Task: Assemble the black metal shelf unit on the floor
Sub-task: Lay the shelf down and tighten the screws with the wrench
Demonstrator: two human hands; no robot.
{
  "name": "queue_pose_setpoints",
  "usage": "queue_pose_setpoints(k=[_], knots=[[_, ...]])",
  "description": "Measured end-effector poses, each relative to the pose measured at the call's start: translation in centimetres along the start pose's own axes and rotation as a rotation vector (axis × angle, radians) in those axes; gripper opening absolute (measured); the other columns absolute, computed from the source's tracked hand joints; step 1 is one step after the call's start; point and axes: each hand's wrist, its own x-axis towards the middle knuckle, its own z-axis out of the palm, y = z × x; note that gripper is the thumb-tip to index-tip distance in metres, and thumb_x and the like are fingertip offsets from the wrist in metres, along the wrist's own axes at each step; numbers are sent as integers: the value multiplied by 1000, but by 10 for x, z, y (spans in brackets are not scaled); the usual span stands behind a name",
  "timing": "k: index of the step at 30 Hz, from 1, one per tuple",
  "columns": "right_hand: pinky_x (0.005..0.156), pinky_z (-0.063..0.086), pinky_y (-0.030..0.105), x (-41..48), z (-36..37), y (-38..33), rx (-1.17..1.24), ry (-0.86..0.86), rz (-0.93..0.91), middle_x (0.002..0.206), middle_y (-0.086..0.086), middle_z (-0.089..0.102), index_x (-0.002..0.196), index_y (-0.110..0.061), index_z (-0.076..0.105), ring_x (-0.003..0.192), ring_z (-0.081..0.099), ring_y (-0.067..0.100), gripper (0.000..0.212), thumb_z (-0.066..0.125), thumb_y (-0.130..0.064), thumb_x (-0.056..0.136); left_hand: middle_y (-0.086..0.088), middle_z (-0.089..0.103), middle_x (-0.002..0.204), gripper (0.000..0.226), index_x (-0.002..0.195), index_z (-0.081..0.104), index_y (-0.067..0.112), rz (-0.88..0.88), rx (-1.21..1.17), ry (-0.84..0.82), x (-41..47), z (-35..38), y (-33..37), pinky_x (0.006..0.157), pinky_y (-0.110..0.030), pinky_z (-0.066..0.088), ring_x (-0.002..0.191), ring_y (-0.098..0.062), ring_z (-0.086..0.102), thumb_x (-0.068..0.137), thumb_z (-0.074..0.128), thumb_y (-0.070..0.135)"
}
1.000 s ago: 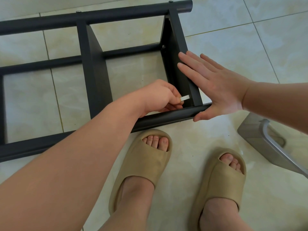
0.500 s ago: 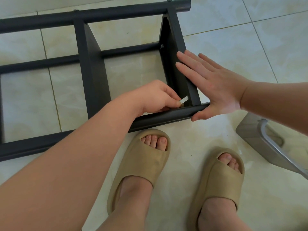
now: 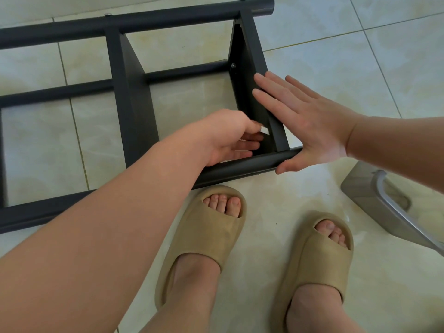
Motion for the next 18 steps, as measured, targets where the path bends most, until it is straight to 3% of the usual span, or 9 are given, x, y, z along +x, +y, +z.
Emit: queue_pose_setpoints(k=[3, 10, 18], knots=[[126, 5, 52, 0, 0, 0, -1, -1, 0, 169, 15, -7, 161, -5, 4, 156, -7, 30, 132, 41, -93, 70, 1, 72, 75, 7, 101, 61, 14, -32, -127, -29, 0, 4, 2, 60, -25, 55, 75, -11, 71, 100, 55, 18], [126, 3, 51, 0, 0, 0, -6, 1, 3, 169, 14, -7, 161, -5, 4, 156, -7, 30, 131, 41, -93, 71, 5, 72, 72, 4, 95, 61, 19, 41, -79, 75, 2, 8, 0, 63, -25, 54, 70, -8, 68, 96, 64, 20], [126, 2, 49, 1, 1, 0, -1, 11, -2, 169, 15, -6, 161, -5, 4, 156, -6, 31, 131, 39, -93, 71, 5, 72, 70, 4, 93, 62, 18, 70, -130, 76, 1, 5, -1, 61, -24, 55, 66, -7, 69, 96, 64, 18]])
